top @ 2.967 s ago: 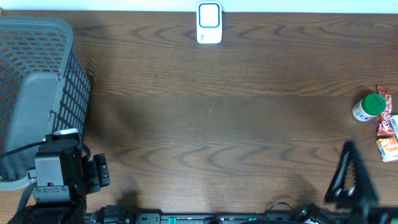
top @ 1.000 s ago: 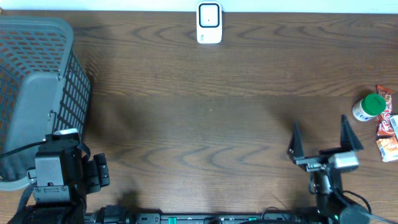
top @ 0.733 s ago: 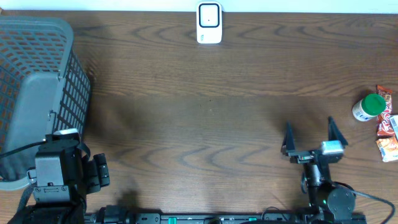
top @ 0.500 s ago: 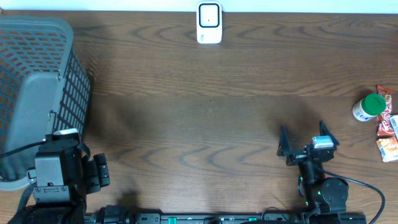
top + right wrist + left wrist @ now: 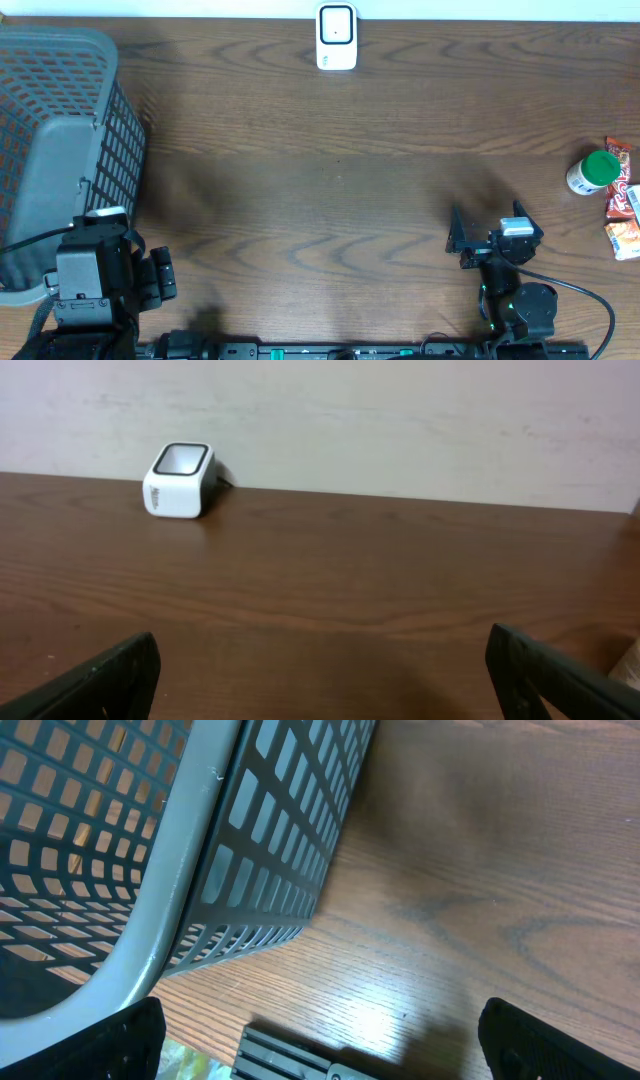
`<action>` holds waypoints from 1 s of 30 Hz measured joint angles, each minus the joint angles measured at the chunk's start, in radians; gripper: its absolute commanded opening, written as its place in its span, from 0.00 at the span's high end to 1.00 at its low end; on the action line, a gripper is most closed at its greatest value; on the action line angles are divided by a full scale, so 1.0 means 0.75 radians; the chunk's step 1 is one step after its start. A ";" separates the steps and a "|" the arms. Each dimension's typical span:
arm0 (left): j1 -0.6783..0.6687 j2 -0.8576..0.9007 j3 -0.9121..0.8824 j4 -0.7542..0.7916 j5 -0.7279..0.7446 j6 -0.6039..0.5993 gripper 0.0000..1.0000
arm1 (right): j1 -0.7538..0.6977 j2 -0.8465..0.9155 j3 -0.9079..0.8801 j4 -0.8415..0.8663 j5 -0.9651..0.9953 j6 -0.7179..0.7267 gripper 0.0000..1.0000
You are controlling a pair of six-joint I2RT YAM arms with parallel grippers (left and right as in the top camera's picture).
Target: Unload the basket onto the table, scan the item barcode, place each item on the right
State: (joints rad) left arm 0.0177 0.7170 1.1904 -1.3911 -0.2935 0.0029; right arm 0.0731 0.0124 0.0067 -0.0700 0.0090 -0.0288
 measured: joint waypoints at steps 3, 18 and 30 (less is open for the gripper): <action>0.000 0.000 0.000 0.000 0.000 0.000 0.02 | 0.000 0.000 0.000 0.000 0.001 -0.001 0.01; -0.026 0.000 0.000 0.019 -0.008 -0.001 0.02 | 0.000 0.000 0.000 0.000 0.006 0.000 0.01; -0.026 -0.357 -0.408 1.087 0.269 -0.046 0.02 | 0.000 0.000 0.000 0.000 0.010 0.000 0.01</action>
State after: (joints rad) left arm -0.0021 0.4496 0.8845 -0.5755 -0.0921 -0.0315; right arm 0.0731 0.0124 0.0067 -0.0700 0.0162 -0.0288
